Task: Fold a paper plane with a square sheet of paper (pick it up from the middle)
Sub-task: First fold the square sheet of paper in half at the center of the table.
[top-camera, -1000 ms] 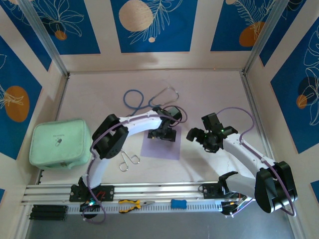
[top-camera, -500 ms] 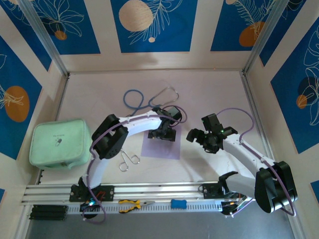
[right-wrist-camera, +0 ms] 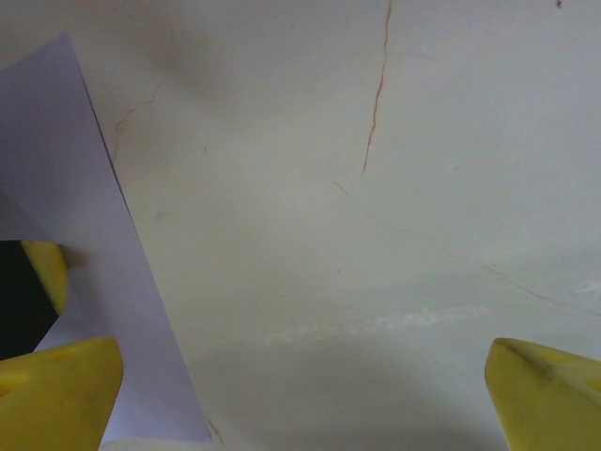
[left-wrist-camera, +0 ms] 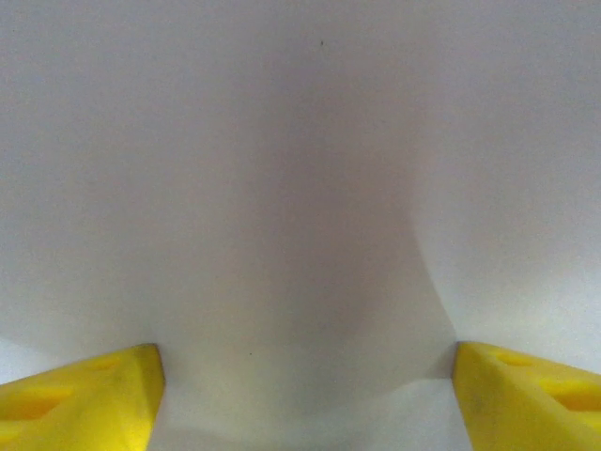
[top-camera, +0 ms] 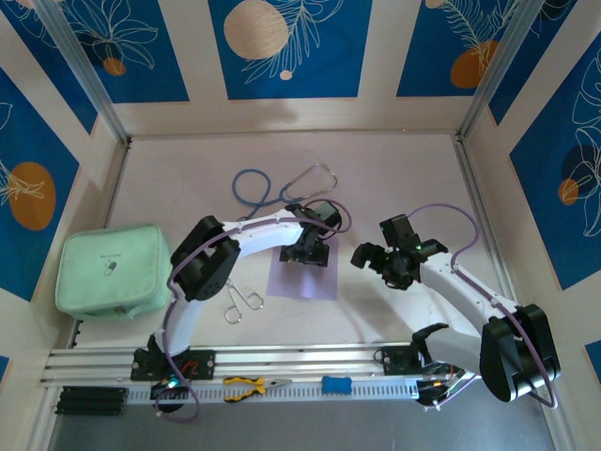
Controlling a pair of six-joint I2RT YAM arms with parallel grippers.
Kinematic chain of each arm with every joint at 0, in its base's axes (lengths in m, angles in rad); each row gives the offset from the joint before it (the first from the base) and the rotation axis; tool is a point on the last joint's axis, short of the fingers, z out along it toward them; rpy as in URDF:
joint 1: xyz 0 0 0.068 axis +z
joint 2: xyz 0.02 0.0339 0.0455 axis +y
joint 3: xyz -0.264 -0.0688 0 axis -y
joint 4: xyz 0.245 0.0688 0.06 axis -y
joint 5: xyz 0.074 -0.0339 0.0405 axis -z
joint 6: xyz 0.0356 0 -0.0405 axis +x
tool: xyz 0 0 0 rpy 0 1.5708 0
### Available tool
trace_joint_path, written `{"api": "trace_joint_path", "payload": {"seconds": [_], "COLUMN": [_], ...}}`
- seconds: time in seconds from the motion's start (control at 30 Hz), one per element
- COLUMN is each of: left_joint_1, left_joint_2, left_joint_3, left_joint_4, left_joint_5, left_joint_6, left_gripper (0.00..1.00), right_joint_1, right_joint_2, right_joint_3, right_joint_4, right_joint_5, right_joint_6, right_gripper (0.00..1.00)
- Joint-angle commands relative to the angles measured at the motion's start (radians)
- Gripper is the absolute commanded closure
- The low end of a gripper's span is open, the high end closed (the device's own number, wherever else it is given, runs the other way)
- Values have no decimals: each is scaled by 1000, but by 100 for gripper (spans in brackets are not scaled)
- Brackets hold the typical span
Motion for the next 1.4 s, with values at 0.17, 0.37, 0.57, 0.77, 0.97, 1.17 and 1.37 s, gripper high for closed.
{"api": "trace_joint_path", "payload": {"seconds": [0.17,0.37,0.57,0.77,0.97,1.17,1.37], "left_joint_1": [-7,-8,-7,-3,28,122,158], "left_joint_2": [-40,-112,-189,-255,-350,-394,-361], "left_joint_3": [-85,-147,-199,-247,-361,-548,-620], "left_joint_4": [96,180,242,328,538,925,1168], "left_joint_5": [52,58,49,89,254,562,698], "left_joint_6": [34,51,67,94,89,-75,-201], "left_gripper": [39,49,60,66,66,66,68], "right_joint_1": [-5,-5,-11,-23,-79,-151,-189], "right_joint_2": [-16,-19,-34,-52,-127,-231,-302], "right_joint_3": [-7,-7,-14,-16,-60,-118,-189], "right_joint_4": [-8,-10,-14,-12,55,167,307], "right_joint_5": [-14,-16,-16,-28,-98,-196,-324], "right_joint_6": [-8,3,21,38,73,75,70], "right_gripper": [1,1,1,1,1,0,1]}}
